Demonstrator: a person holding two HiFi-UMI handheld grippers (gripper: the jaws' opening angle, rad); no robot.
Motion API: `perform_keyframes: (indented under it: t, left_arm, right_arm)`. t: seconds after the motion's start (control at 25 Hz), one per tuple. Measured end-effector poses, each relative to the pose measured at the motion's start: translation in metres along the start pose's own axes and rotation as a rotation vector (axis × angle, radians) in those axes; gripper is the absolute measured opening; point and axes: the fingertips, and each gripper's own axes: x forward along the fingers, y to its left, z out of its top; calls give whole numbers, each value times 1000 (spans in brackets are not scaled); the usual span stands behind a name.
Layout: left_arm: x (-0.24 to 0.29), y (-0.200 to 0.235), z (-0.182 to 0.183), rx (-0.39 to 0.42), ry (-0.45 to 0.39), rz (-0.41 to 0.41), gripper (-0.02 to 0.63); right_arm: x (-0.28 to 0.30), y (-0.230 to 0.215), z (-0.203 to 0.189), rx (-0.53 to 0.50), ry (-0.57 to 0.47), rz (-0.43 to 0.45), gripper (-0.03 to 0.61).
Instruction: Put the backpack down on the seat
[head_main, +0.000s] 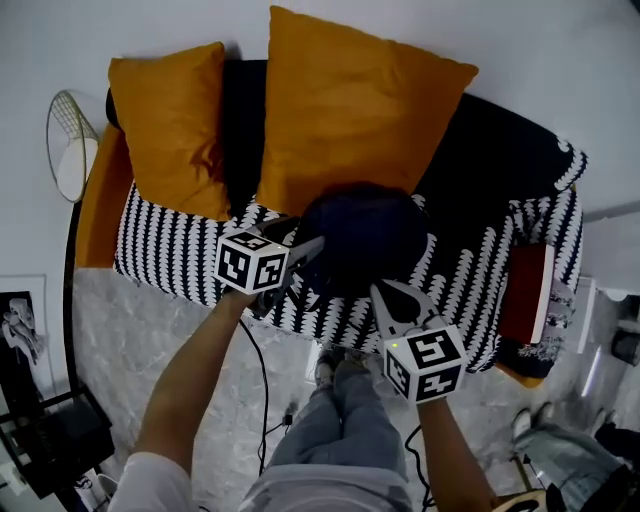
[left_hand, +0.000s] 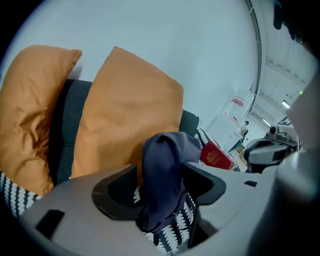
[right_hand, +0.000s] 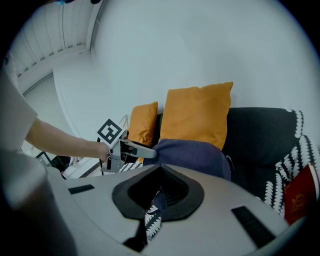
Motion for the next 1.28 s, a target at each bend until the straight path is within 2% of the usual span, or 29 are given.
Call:
perform_keyframes:
  t: [0.52, 1.0, 1.28]
  left_arm:
    - [-44, -44, 25, -9, -62, 8, 267]
    - [-104, -115, 57, 9, -174, 27, 265]
    - [-135, -158, 64, 20, -223, 36, 252]
  right_arm:
    - [-32, 14, 39, -2, -71, -24, 2]
    - [-80, 45, 73, -49, -138, -33, 2]
    - [-113, 60, 87, -72, -180, -57, 2]
